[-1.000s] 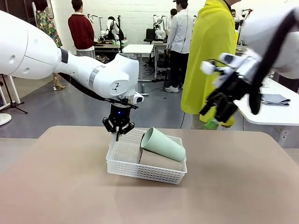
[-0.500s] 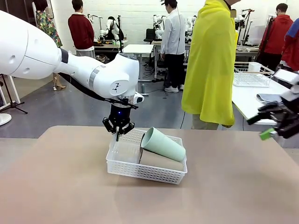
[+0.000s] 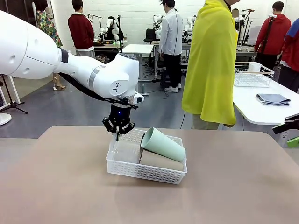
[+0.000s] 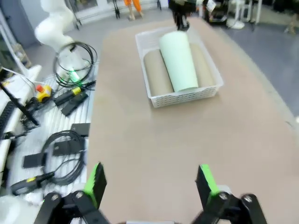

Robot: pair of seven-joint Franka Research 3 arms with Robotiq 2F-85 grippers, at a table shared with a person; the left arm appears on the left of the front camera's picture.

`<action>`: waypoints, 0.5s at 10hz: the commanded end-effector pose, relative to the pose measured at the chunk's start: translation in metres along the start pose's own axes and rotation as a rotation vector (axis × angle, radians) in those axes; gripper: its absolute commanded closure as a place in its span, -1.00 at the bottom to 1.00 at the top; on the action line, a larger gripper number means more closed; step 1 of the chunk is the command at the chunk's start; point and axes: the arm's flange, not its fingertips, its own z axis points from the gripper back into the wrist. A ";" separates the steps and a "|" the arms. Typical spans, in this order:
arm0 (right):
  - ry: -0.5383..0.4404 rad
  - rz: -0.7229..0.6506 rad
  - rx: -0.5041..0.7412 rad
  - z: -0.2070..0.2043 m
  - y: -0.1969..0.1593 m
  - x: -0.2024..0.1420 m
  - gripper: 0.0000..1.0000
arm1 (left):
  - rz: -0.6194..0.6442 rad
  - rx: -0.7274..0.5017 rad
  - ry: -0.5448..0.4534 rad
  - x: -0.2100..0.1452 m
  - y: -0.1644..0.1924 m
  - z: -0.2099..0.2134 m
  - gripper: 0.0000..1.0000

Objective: Clean and organize the cups into the basket.
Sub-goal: Pick up the Reusable plastic cup from the right side of the table and stack it inside the Organizing basket in the center of the table, then move the Organizing basket back to the left side of the table.

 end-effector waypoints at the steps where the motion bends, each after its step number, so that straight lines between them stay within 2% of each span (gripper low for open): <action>1: -0.025 0.033 0.027 -0.007 -0.001 0.007 -1.00 | -0.005 -0.007 -0.003 -0.003 0.001 0.000 1.00; 5: -0.025 0.033 0.027 -0.007 -0.001 0.007 -1.00 | -0.005 -0.007 -0.003 -0.003 0.001 0.000 1.00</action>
